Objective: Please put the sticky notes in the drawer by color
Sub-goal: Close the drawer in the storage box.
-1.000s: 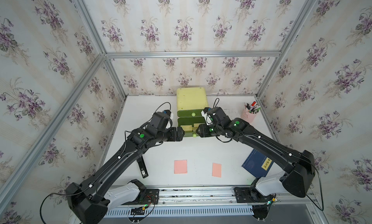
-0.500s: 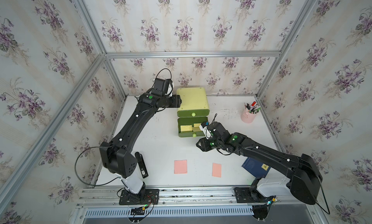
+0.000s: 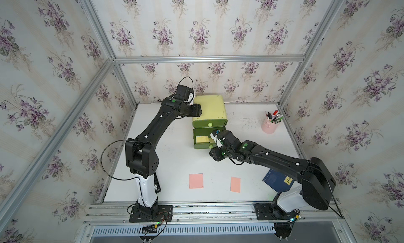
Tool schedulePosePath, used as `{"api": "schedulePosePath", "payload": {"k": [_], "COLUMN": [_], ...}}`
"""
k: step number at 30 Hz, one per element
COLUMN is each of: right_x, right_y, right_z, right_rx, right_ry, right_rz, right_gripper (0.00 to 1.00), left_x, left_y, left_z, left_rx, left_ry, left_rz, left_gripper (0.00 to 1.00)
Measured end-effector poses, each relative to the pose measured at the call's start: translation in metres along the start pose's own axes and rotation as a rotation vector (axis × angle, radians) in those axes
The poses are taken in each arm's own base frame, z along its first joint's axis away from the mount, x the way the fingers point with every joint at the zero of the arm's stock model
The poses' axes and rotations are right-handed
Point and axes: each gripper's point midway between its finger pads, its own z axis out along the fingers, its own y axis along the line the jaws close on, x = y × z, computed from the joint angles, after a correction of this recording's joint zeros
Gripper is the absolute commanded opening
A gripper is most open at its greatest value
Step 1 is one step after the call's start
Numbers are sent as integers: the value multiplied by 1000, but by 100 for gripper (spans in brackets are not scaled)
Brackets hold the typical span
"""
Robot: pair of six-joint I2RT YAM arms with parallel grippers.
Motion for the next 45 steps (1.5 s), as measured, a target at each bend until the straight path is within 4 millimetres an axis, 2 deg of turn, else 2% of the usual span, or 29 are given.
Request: {"api": "schedulePosePath", "payload": {"k": [4,10,15,29,37,45], "right_x": [-9,-33,-54,-88,-86,-103], "right_y": [-5,-12,-19,-25,-33,-39], "right_z": [10,19,38,71,79,71], "right_rx": [43,113,187,341,383,458], "right_ry": [-7,-63,-98,-190,-215,-275], "right_rz": [-25,-60,-90,-157,-152,-152], "right_gripper": [53,54,55,58,59,59], "left_x": [0,1,3,1,2,5], "left_y": [-2,-3,-5,-3,-4,-9], "left_z": [1,1,2,0,-2,-17], "left_rx": [14,22,34,25,25,37], "left_ry": [-7,-7,1,-8,-1,11], "left_rz": [0,-2,-10,-16,-17,-27], "left_gripper": [72,72,72,72,72,76]}}
